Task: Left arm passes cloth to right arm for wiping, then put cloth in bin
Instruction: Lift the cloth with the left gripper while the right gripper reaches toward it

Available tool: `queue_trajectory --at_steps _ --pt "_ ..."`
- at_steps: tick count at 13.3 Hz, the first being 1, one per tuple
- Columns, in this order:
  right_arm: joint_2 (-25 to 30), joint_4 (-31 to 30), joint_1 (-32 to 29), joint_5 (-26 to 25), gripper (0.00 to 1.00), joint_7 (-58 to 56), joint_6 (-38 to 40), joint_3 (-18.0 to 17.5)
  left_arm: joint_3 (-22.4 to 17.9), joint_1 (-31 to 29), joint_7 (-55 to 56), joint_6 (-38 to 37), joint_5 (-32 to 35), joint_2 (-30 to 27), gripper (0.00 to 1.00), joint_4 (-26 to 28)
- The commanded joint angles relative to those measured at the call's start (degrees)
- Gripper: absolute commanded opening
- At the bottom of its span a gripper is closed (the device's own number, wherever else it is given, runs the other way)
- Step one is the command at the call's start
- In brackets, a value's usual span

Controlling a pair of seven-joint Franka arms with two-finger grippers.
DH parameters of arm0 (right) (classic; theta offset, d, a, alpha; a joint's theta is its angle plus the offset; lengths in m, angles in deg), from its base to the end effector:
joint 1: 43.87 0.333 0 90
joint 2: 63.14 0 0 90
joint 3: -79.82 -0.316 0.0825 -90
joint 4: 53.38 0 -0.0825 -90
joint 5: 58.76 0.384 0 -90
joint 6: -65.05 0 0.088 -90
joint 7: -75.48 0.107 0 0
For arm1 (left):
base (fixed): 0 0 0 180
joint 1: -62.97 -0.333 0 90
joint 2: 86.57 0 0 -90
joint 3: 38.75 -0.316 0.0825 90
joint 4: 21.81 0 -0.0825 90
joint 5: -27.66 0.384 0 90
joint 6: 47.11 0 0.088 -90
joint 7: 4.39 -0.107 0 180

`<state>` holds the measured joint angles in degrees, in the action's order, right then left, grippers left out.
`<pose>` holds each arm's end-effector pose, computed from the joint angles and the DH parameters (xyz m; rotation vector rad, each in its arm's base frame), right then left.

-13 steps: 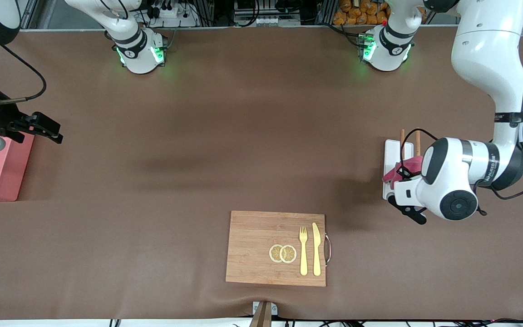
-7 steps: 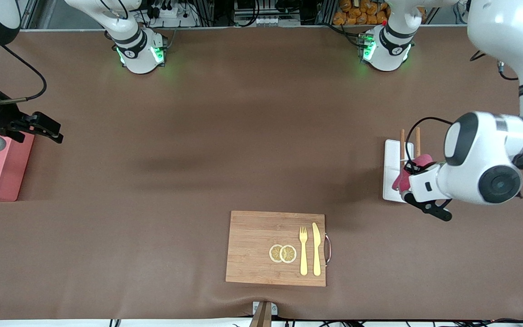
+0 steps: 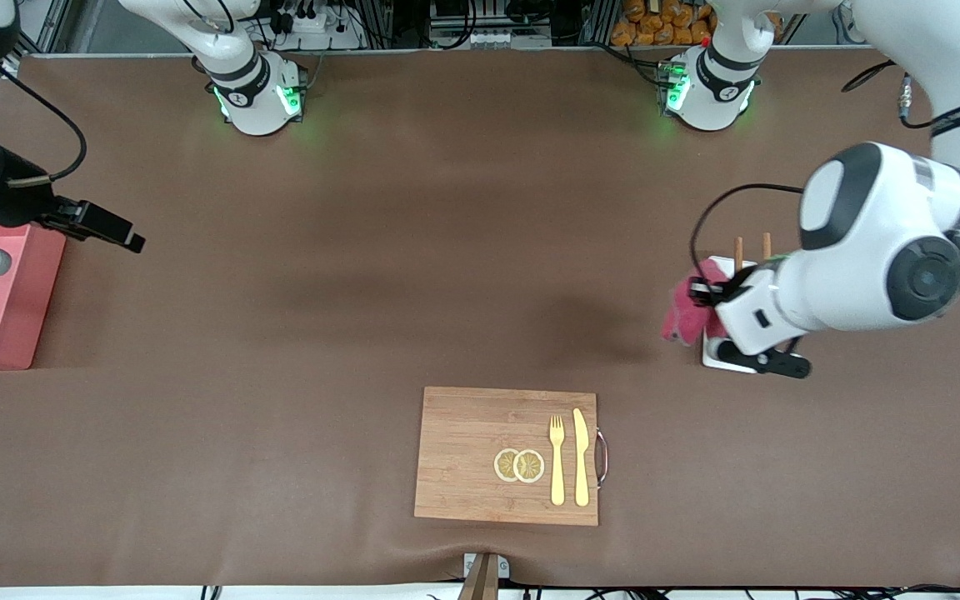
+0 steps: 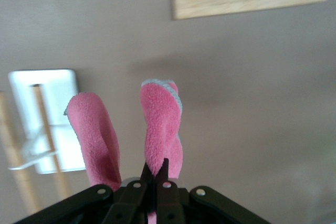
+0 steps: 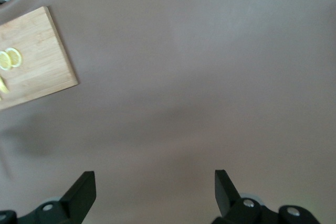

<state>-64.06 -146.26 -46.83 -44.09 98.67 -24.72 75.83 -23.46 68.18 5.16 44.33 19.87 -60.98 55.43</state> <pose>0.5561 0.0369 0.5951 -2.8433 0.5686 0.1784 0.6309 -0.2170 0.4662 2.9156 -0.2345 -0.3559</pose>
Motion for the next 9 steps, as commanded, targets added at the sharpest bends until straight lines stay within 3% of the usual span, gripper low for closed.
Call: queue_trajectory --at_steps 1,4,6,9 --pt "-2.59 1.39 0.85 7.18 1.0 12.79 3.81 -0.05 5.86 0.68 9.58 3.9 -0.83 0.86 0.0 -0.69" --pt "-6.1 1.92 3.92 17.03 1.0 31.17 3.55 0.04 8.96 5.49 19.68 11.27 -0.83 1.04 0.0 -0.6" --pt "-9.26 3.67 6.21 20.56 1.0 36.9 3.2 0.04 9.05 9.36 24.7 17.86 -1.0 1.21 0.0 -0.6" --pt "-14.45 4.56 5.7 31.43 1.0 42.28 2.85 0.13 8.96 15.34 32.19 26.57 -1.09 2.18 0.0 -0.51"
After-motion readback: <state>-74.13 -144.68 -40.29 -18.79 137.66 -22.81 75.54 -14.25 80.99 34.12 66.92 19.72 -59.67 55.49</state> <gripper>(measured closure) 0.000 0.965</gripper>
